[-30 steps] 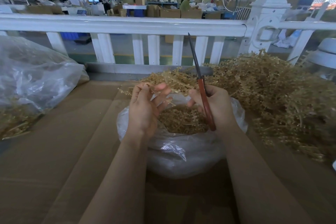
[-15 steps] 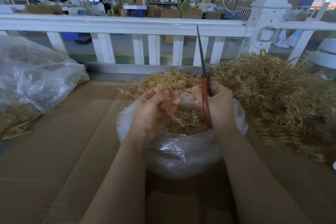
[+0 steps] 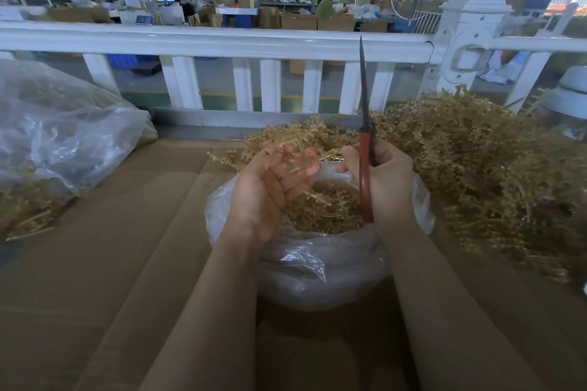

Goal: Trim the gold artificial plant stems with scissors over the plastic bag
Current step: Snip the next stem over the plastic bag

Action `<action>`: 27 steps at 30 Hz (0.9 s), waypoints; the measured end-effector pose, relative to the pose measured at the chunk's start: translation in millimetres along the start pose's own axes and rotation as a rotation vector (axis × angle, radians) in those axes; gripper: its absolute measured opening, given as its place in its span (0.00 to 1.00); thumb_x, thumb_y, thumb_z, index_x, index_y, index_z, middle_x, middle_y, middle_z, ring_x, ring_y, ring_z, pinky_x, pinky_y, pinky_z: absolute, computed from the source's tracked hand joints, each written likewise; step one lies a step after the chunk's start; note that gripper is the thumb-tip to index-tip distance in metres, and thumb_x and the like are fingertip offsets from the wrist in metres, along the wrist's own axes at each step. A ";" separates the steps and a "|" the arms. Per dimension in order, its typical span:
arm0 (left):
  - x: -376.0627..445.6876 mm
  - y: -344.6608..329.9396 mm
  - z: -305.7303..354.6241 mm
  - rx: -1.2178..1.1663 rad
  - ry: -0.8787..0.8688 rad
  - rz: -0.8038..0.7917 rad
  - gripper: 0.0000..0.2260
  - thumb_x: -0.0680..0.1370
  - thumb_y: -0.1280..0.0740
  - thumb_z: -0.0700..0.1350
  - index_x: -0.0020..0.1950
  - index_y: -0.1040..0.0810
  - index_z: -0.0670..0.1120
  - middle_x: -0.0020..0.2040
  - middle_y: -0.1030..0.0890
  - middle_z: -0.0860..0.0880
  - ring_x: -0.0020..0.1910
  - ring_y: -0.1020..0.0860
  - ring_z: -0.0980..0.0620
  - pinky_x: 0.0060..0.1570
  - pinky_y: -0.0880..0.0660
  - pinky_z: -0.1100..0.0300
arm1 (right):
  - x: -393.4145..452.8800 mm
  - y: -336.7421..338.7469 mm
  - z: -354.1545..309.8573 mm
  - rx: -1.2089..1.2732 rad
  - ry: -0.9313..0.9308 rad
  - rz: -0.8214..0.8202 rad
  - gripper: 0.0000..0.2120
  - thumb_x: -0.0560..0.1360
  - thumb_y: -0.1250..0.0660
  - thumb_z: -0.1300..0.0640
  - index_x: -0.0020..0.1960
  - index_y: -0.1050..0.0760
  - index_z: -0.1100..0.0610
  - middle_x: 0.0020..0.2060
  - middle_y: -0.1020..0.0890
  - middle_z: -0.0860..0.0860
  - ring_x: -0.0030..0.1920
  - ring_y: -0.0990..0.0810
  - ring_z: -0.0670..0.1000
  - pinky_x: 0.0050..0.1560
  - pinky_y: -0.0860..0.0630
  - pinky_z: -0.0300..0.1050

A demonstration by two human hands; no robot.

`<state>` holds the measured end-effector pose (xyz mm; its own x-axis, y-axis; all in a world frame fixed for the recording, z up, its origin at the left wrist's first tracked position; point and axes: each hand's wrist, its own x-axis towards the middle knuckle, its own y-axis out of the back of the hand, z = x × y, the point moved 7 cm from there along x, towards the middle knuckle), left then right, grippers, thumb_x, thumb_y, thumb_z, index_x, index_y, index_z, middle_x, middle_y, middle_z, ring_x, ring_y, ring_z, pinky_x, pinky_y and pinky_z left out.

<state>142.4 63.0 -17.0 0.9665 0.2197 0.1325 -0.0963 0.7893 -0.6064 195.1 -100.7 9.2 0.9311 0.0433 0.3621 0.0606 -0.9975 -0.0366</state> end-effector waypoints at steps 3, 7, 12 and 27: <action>-0.1 -1.7 0.4 0.015 0.006 -0.028 0.11 0.82 0.45 0.45 0.55 0.25 0.44 0.55 0.16 0.42 0.48 0.16 0.45 0.45 0.19 0.55 | 1.0 0.7 0.1 -0.007 0.018 0.017 0.08 0.75 0.27 0.63 0.39 0.20 0.54 0.36 0.17 0.63 0.27 0.25 0.40 0.31 0.29 0.30; -2.1 -2.6 1.2 0.092 0.010 -0.027 0.18 0.80 0.40 0.57 0.60 0.25 0.45 0.60 0.17 0.44 0.52 0.16 0.46 0.49 0.19 0.53 | 1.6 1.7 -1.5 -0.057 0.043 0.030 0.08 0.75 0.27 0.62 0.39 0.20 0.54 0.35 0.17 0.60 0.32 0.21 0.43 0.35 0.27 0.30; -4.5 -3.6 0.1 0.086 0.012 0.001 0.21 0.75 0.29 0.47 0.65 0.28 0.41 0.61 0.18 0.43 0.51 0.17 0.45 0.49 0.18 0.52 | 1.1 -2.3 -0.3 -0.159 0.051 -0.021 0.04 0.75 0.26 0.59 0.43 0.20 0.56 0.39 0.16 0.60 0.38 0.18 0.50 0.38 0.25 0.32; -2.1 10.3 1.9 0.127 -0.031 0.109 0.03 0.78 0.34 0.36 0.50 0.21 0.42 0.46 0.14 0.45 0.42 0.15 0.50 0.41 0.19 0.59 | 2.2 4.8 0.1 -0.036 0.054 0.041 0.06 0.76 0.27 0.61 0.42 0.19 0.53 0.37 0.16 0.61 0.30 0.23 0.42 0.33 0.27 0.31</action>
<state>139.0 71.8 -21.9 0.9411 0.3240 0.0968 -0.2314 0.8257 -0.5144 197.5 -105.4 9.7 0.9116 0.0004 0.4111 0.0093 -0.9998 -0.0196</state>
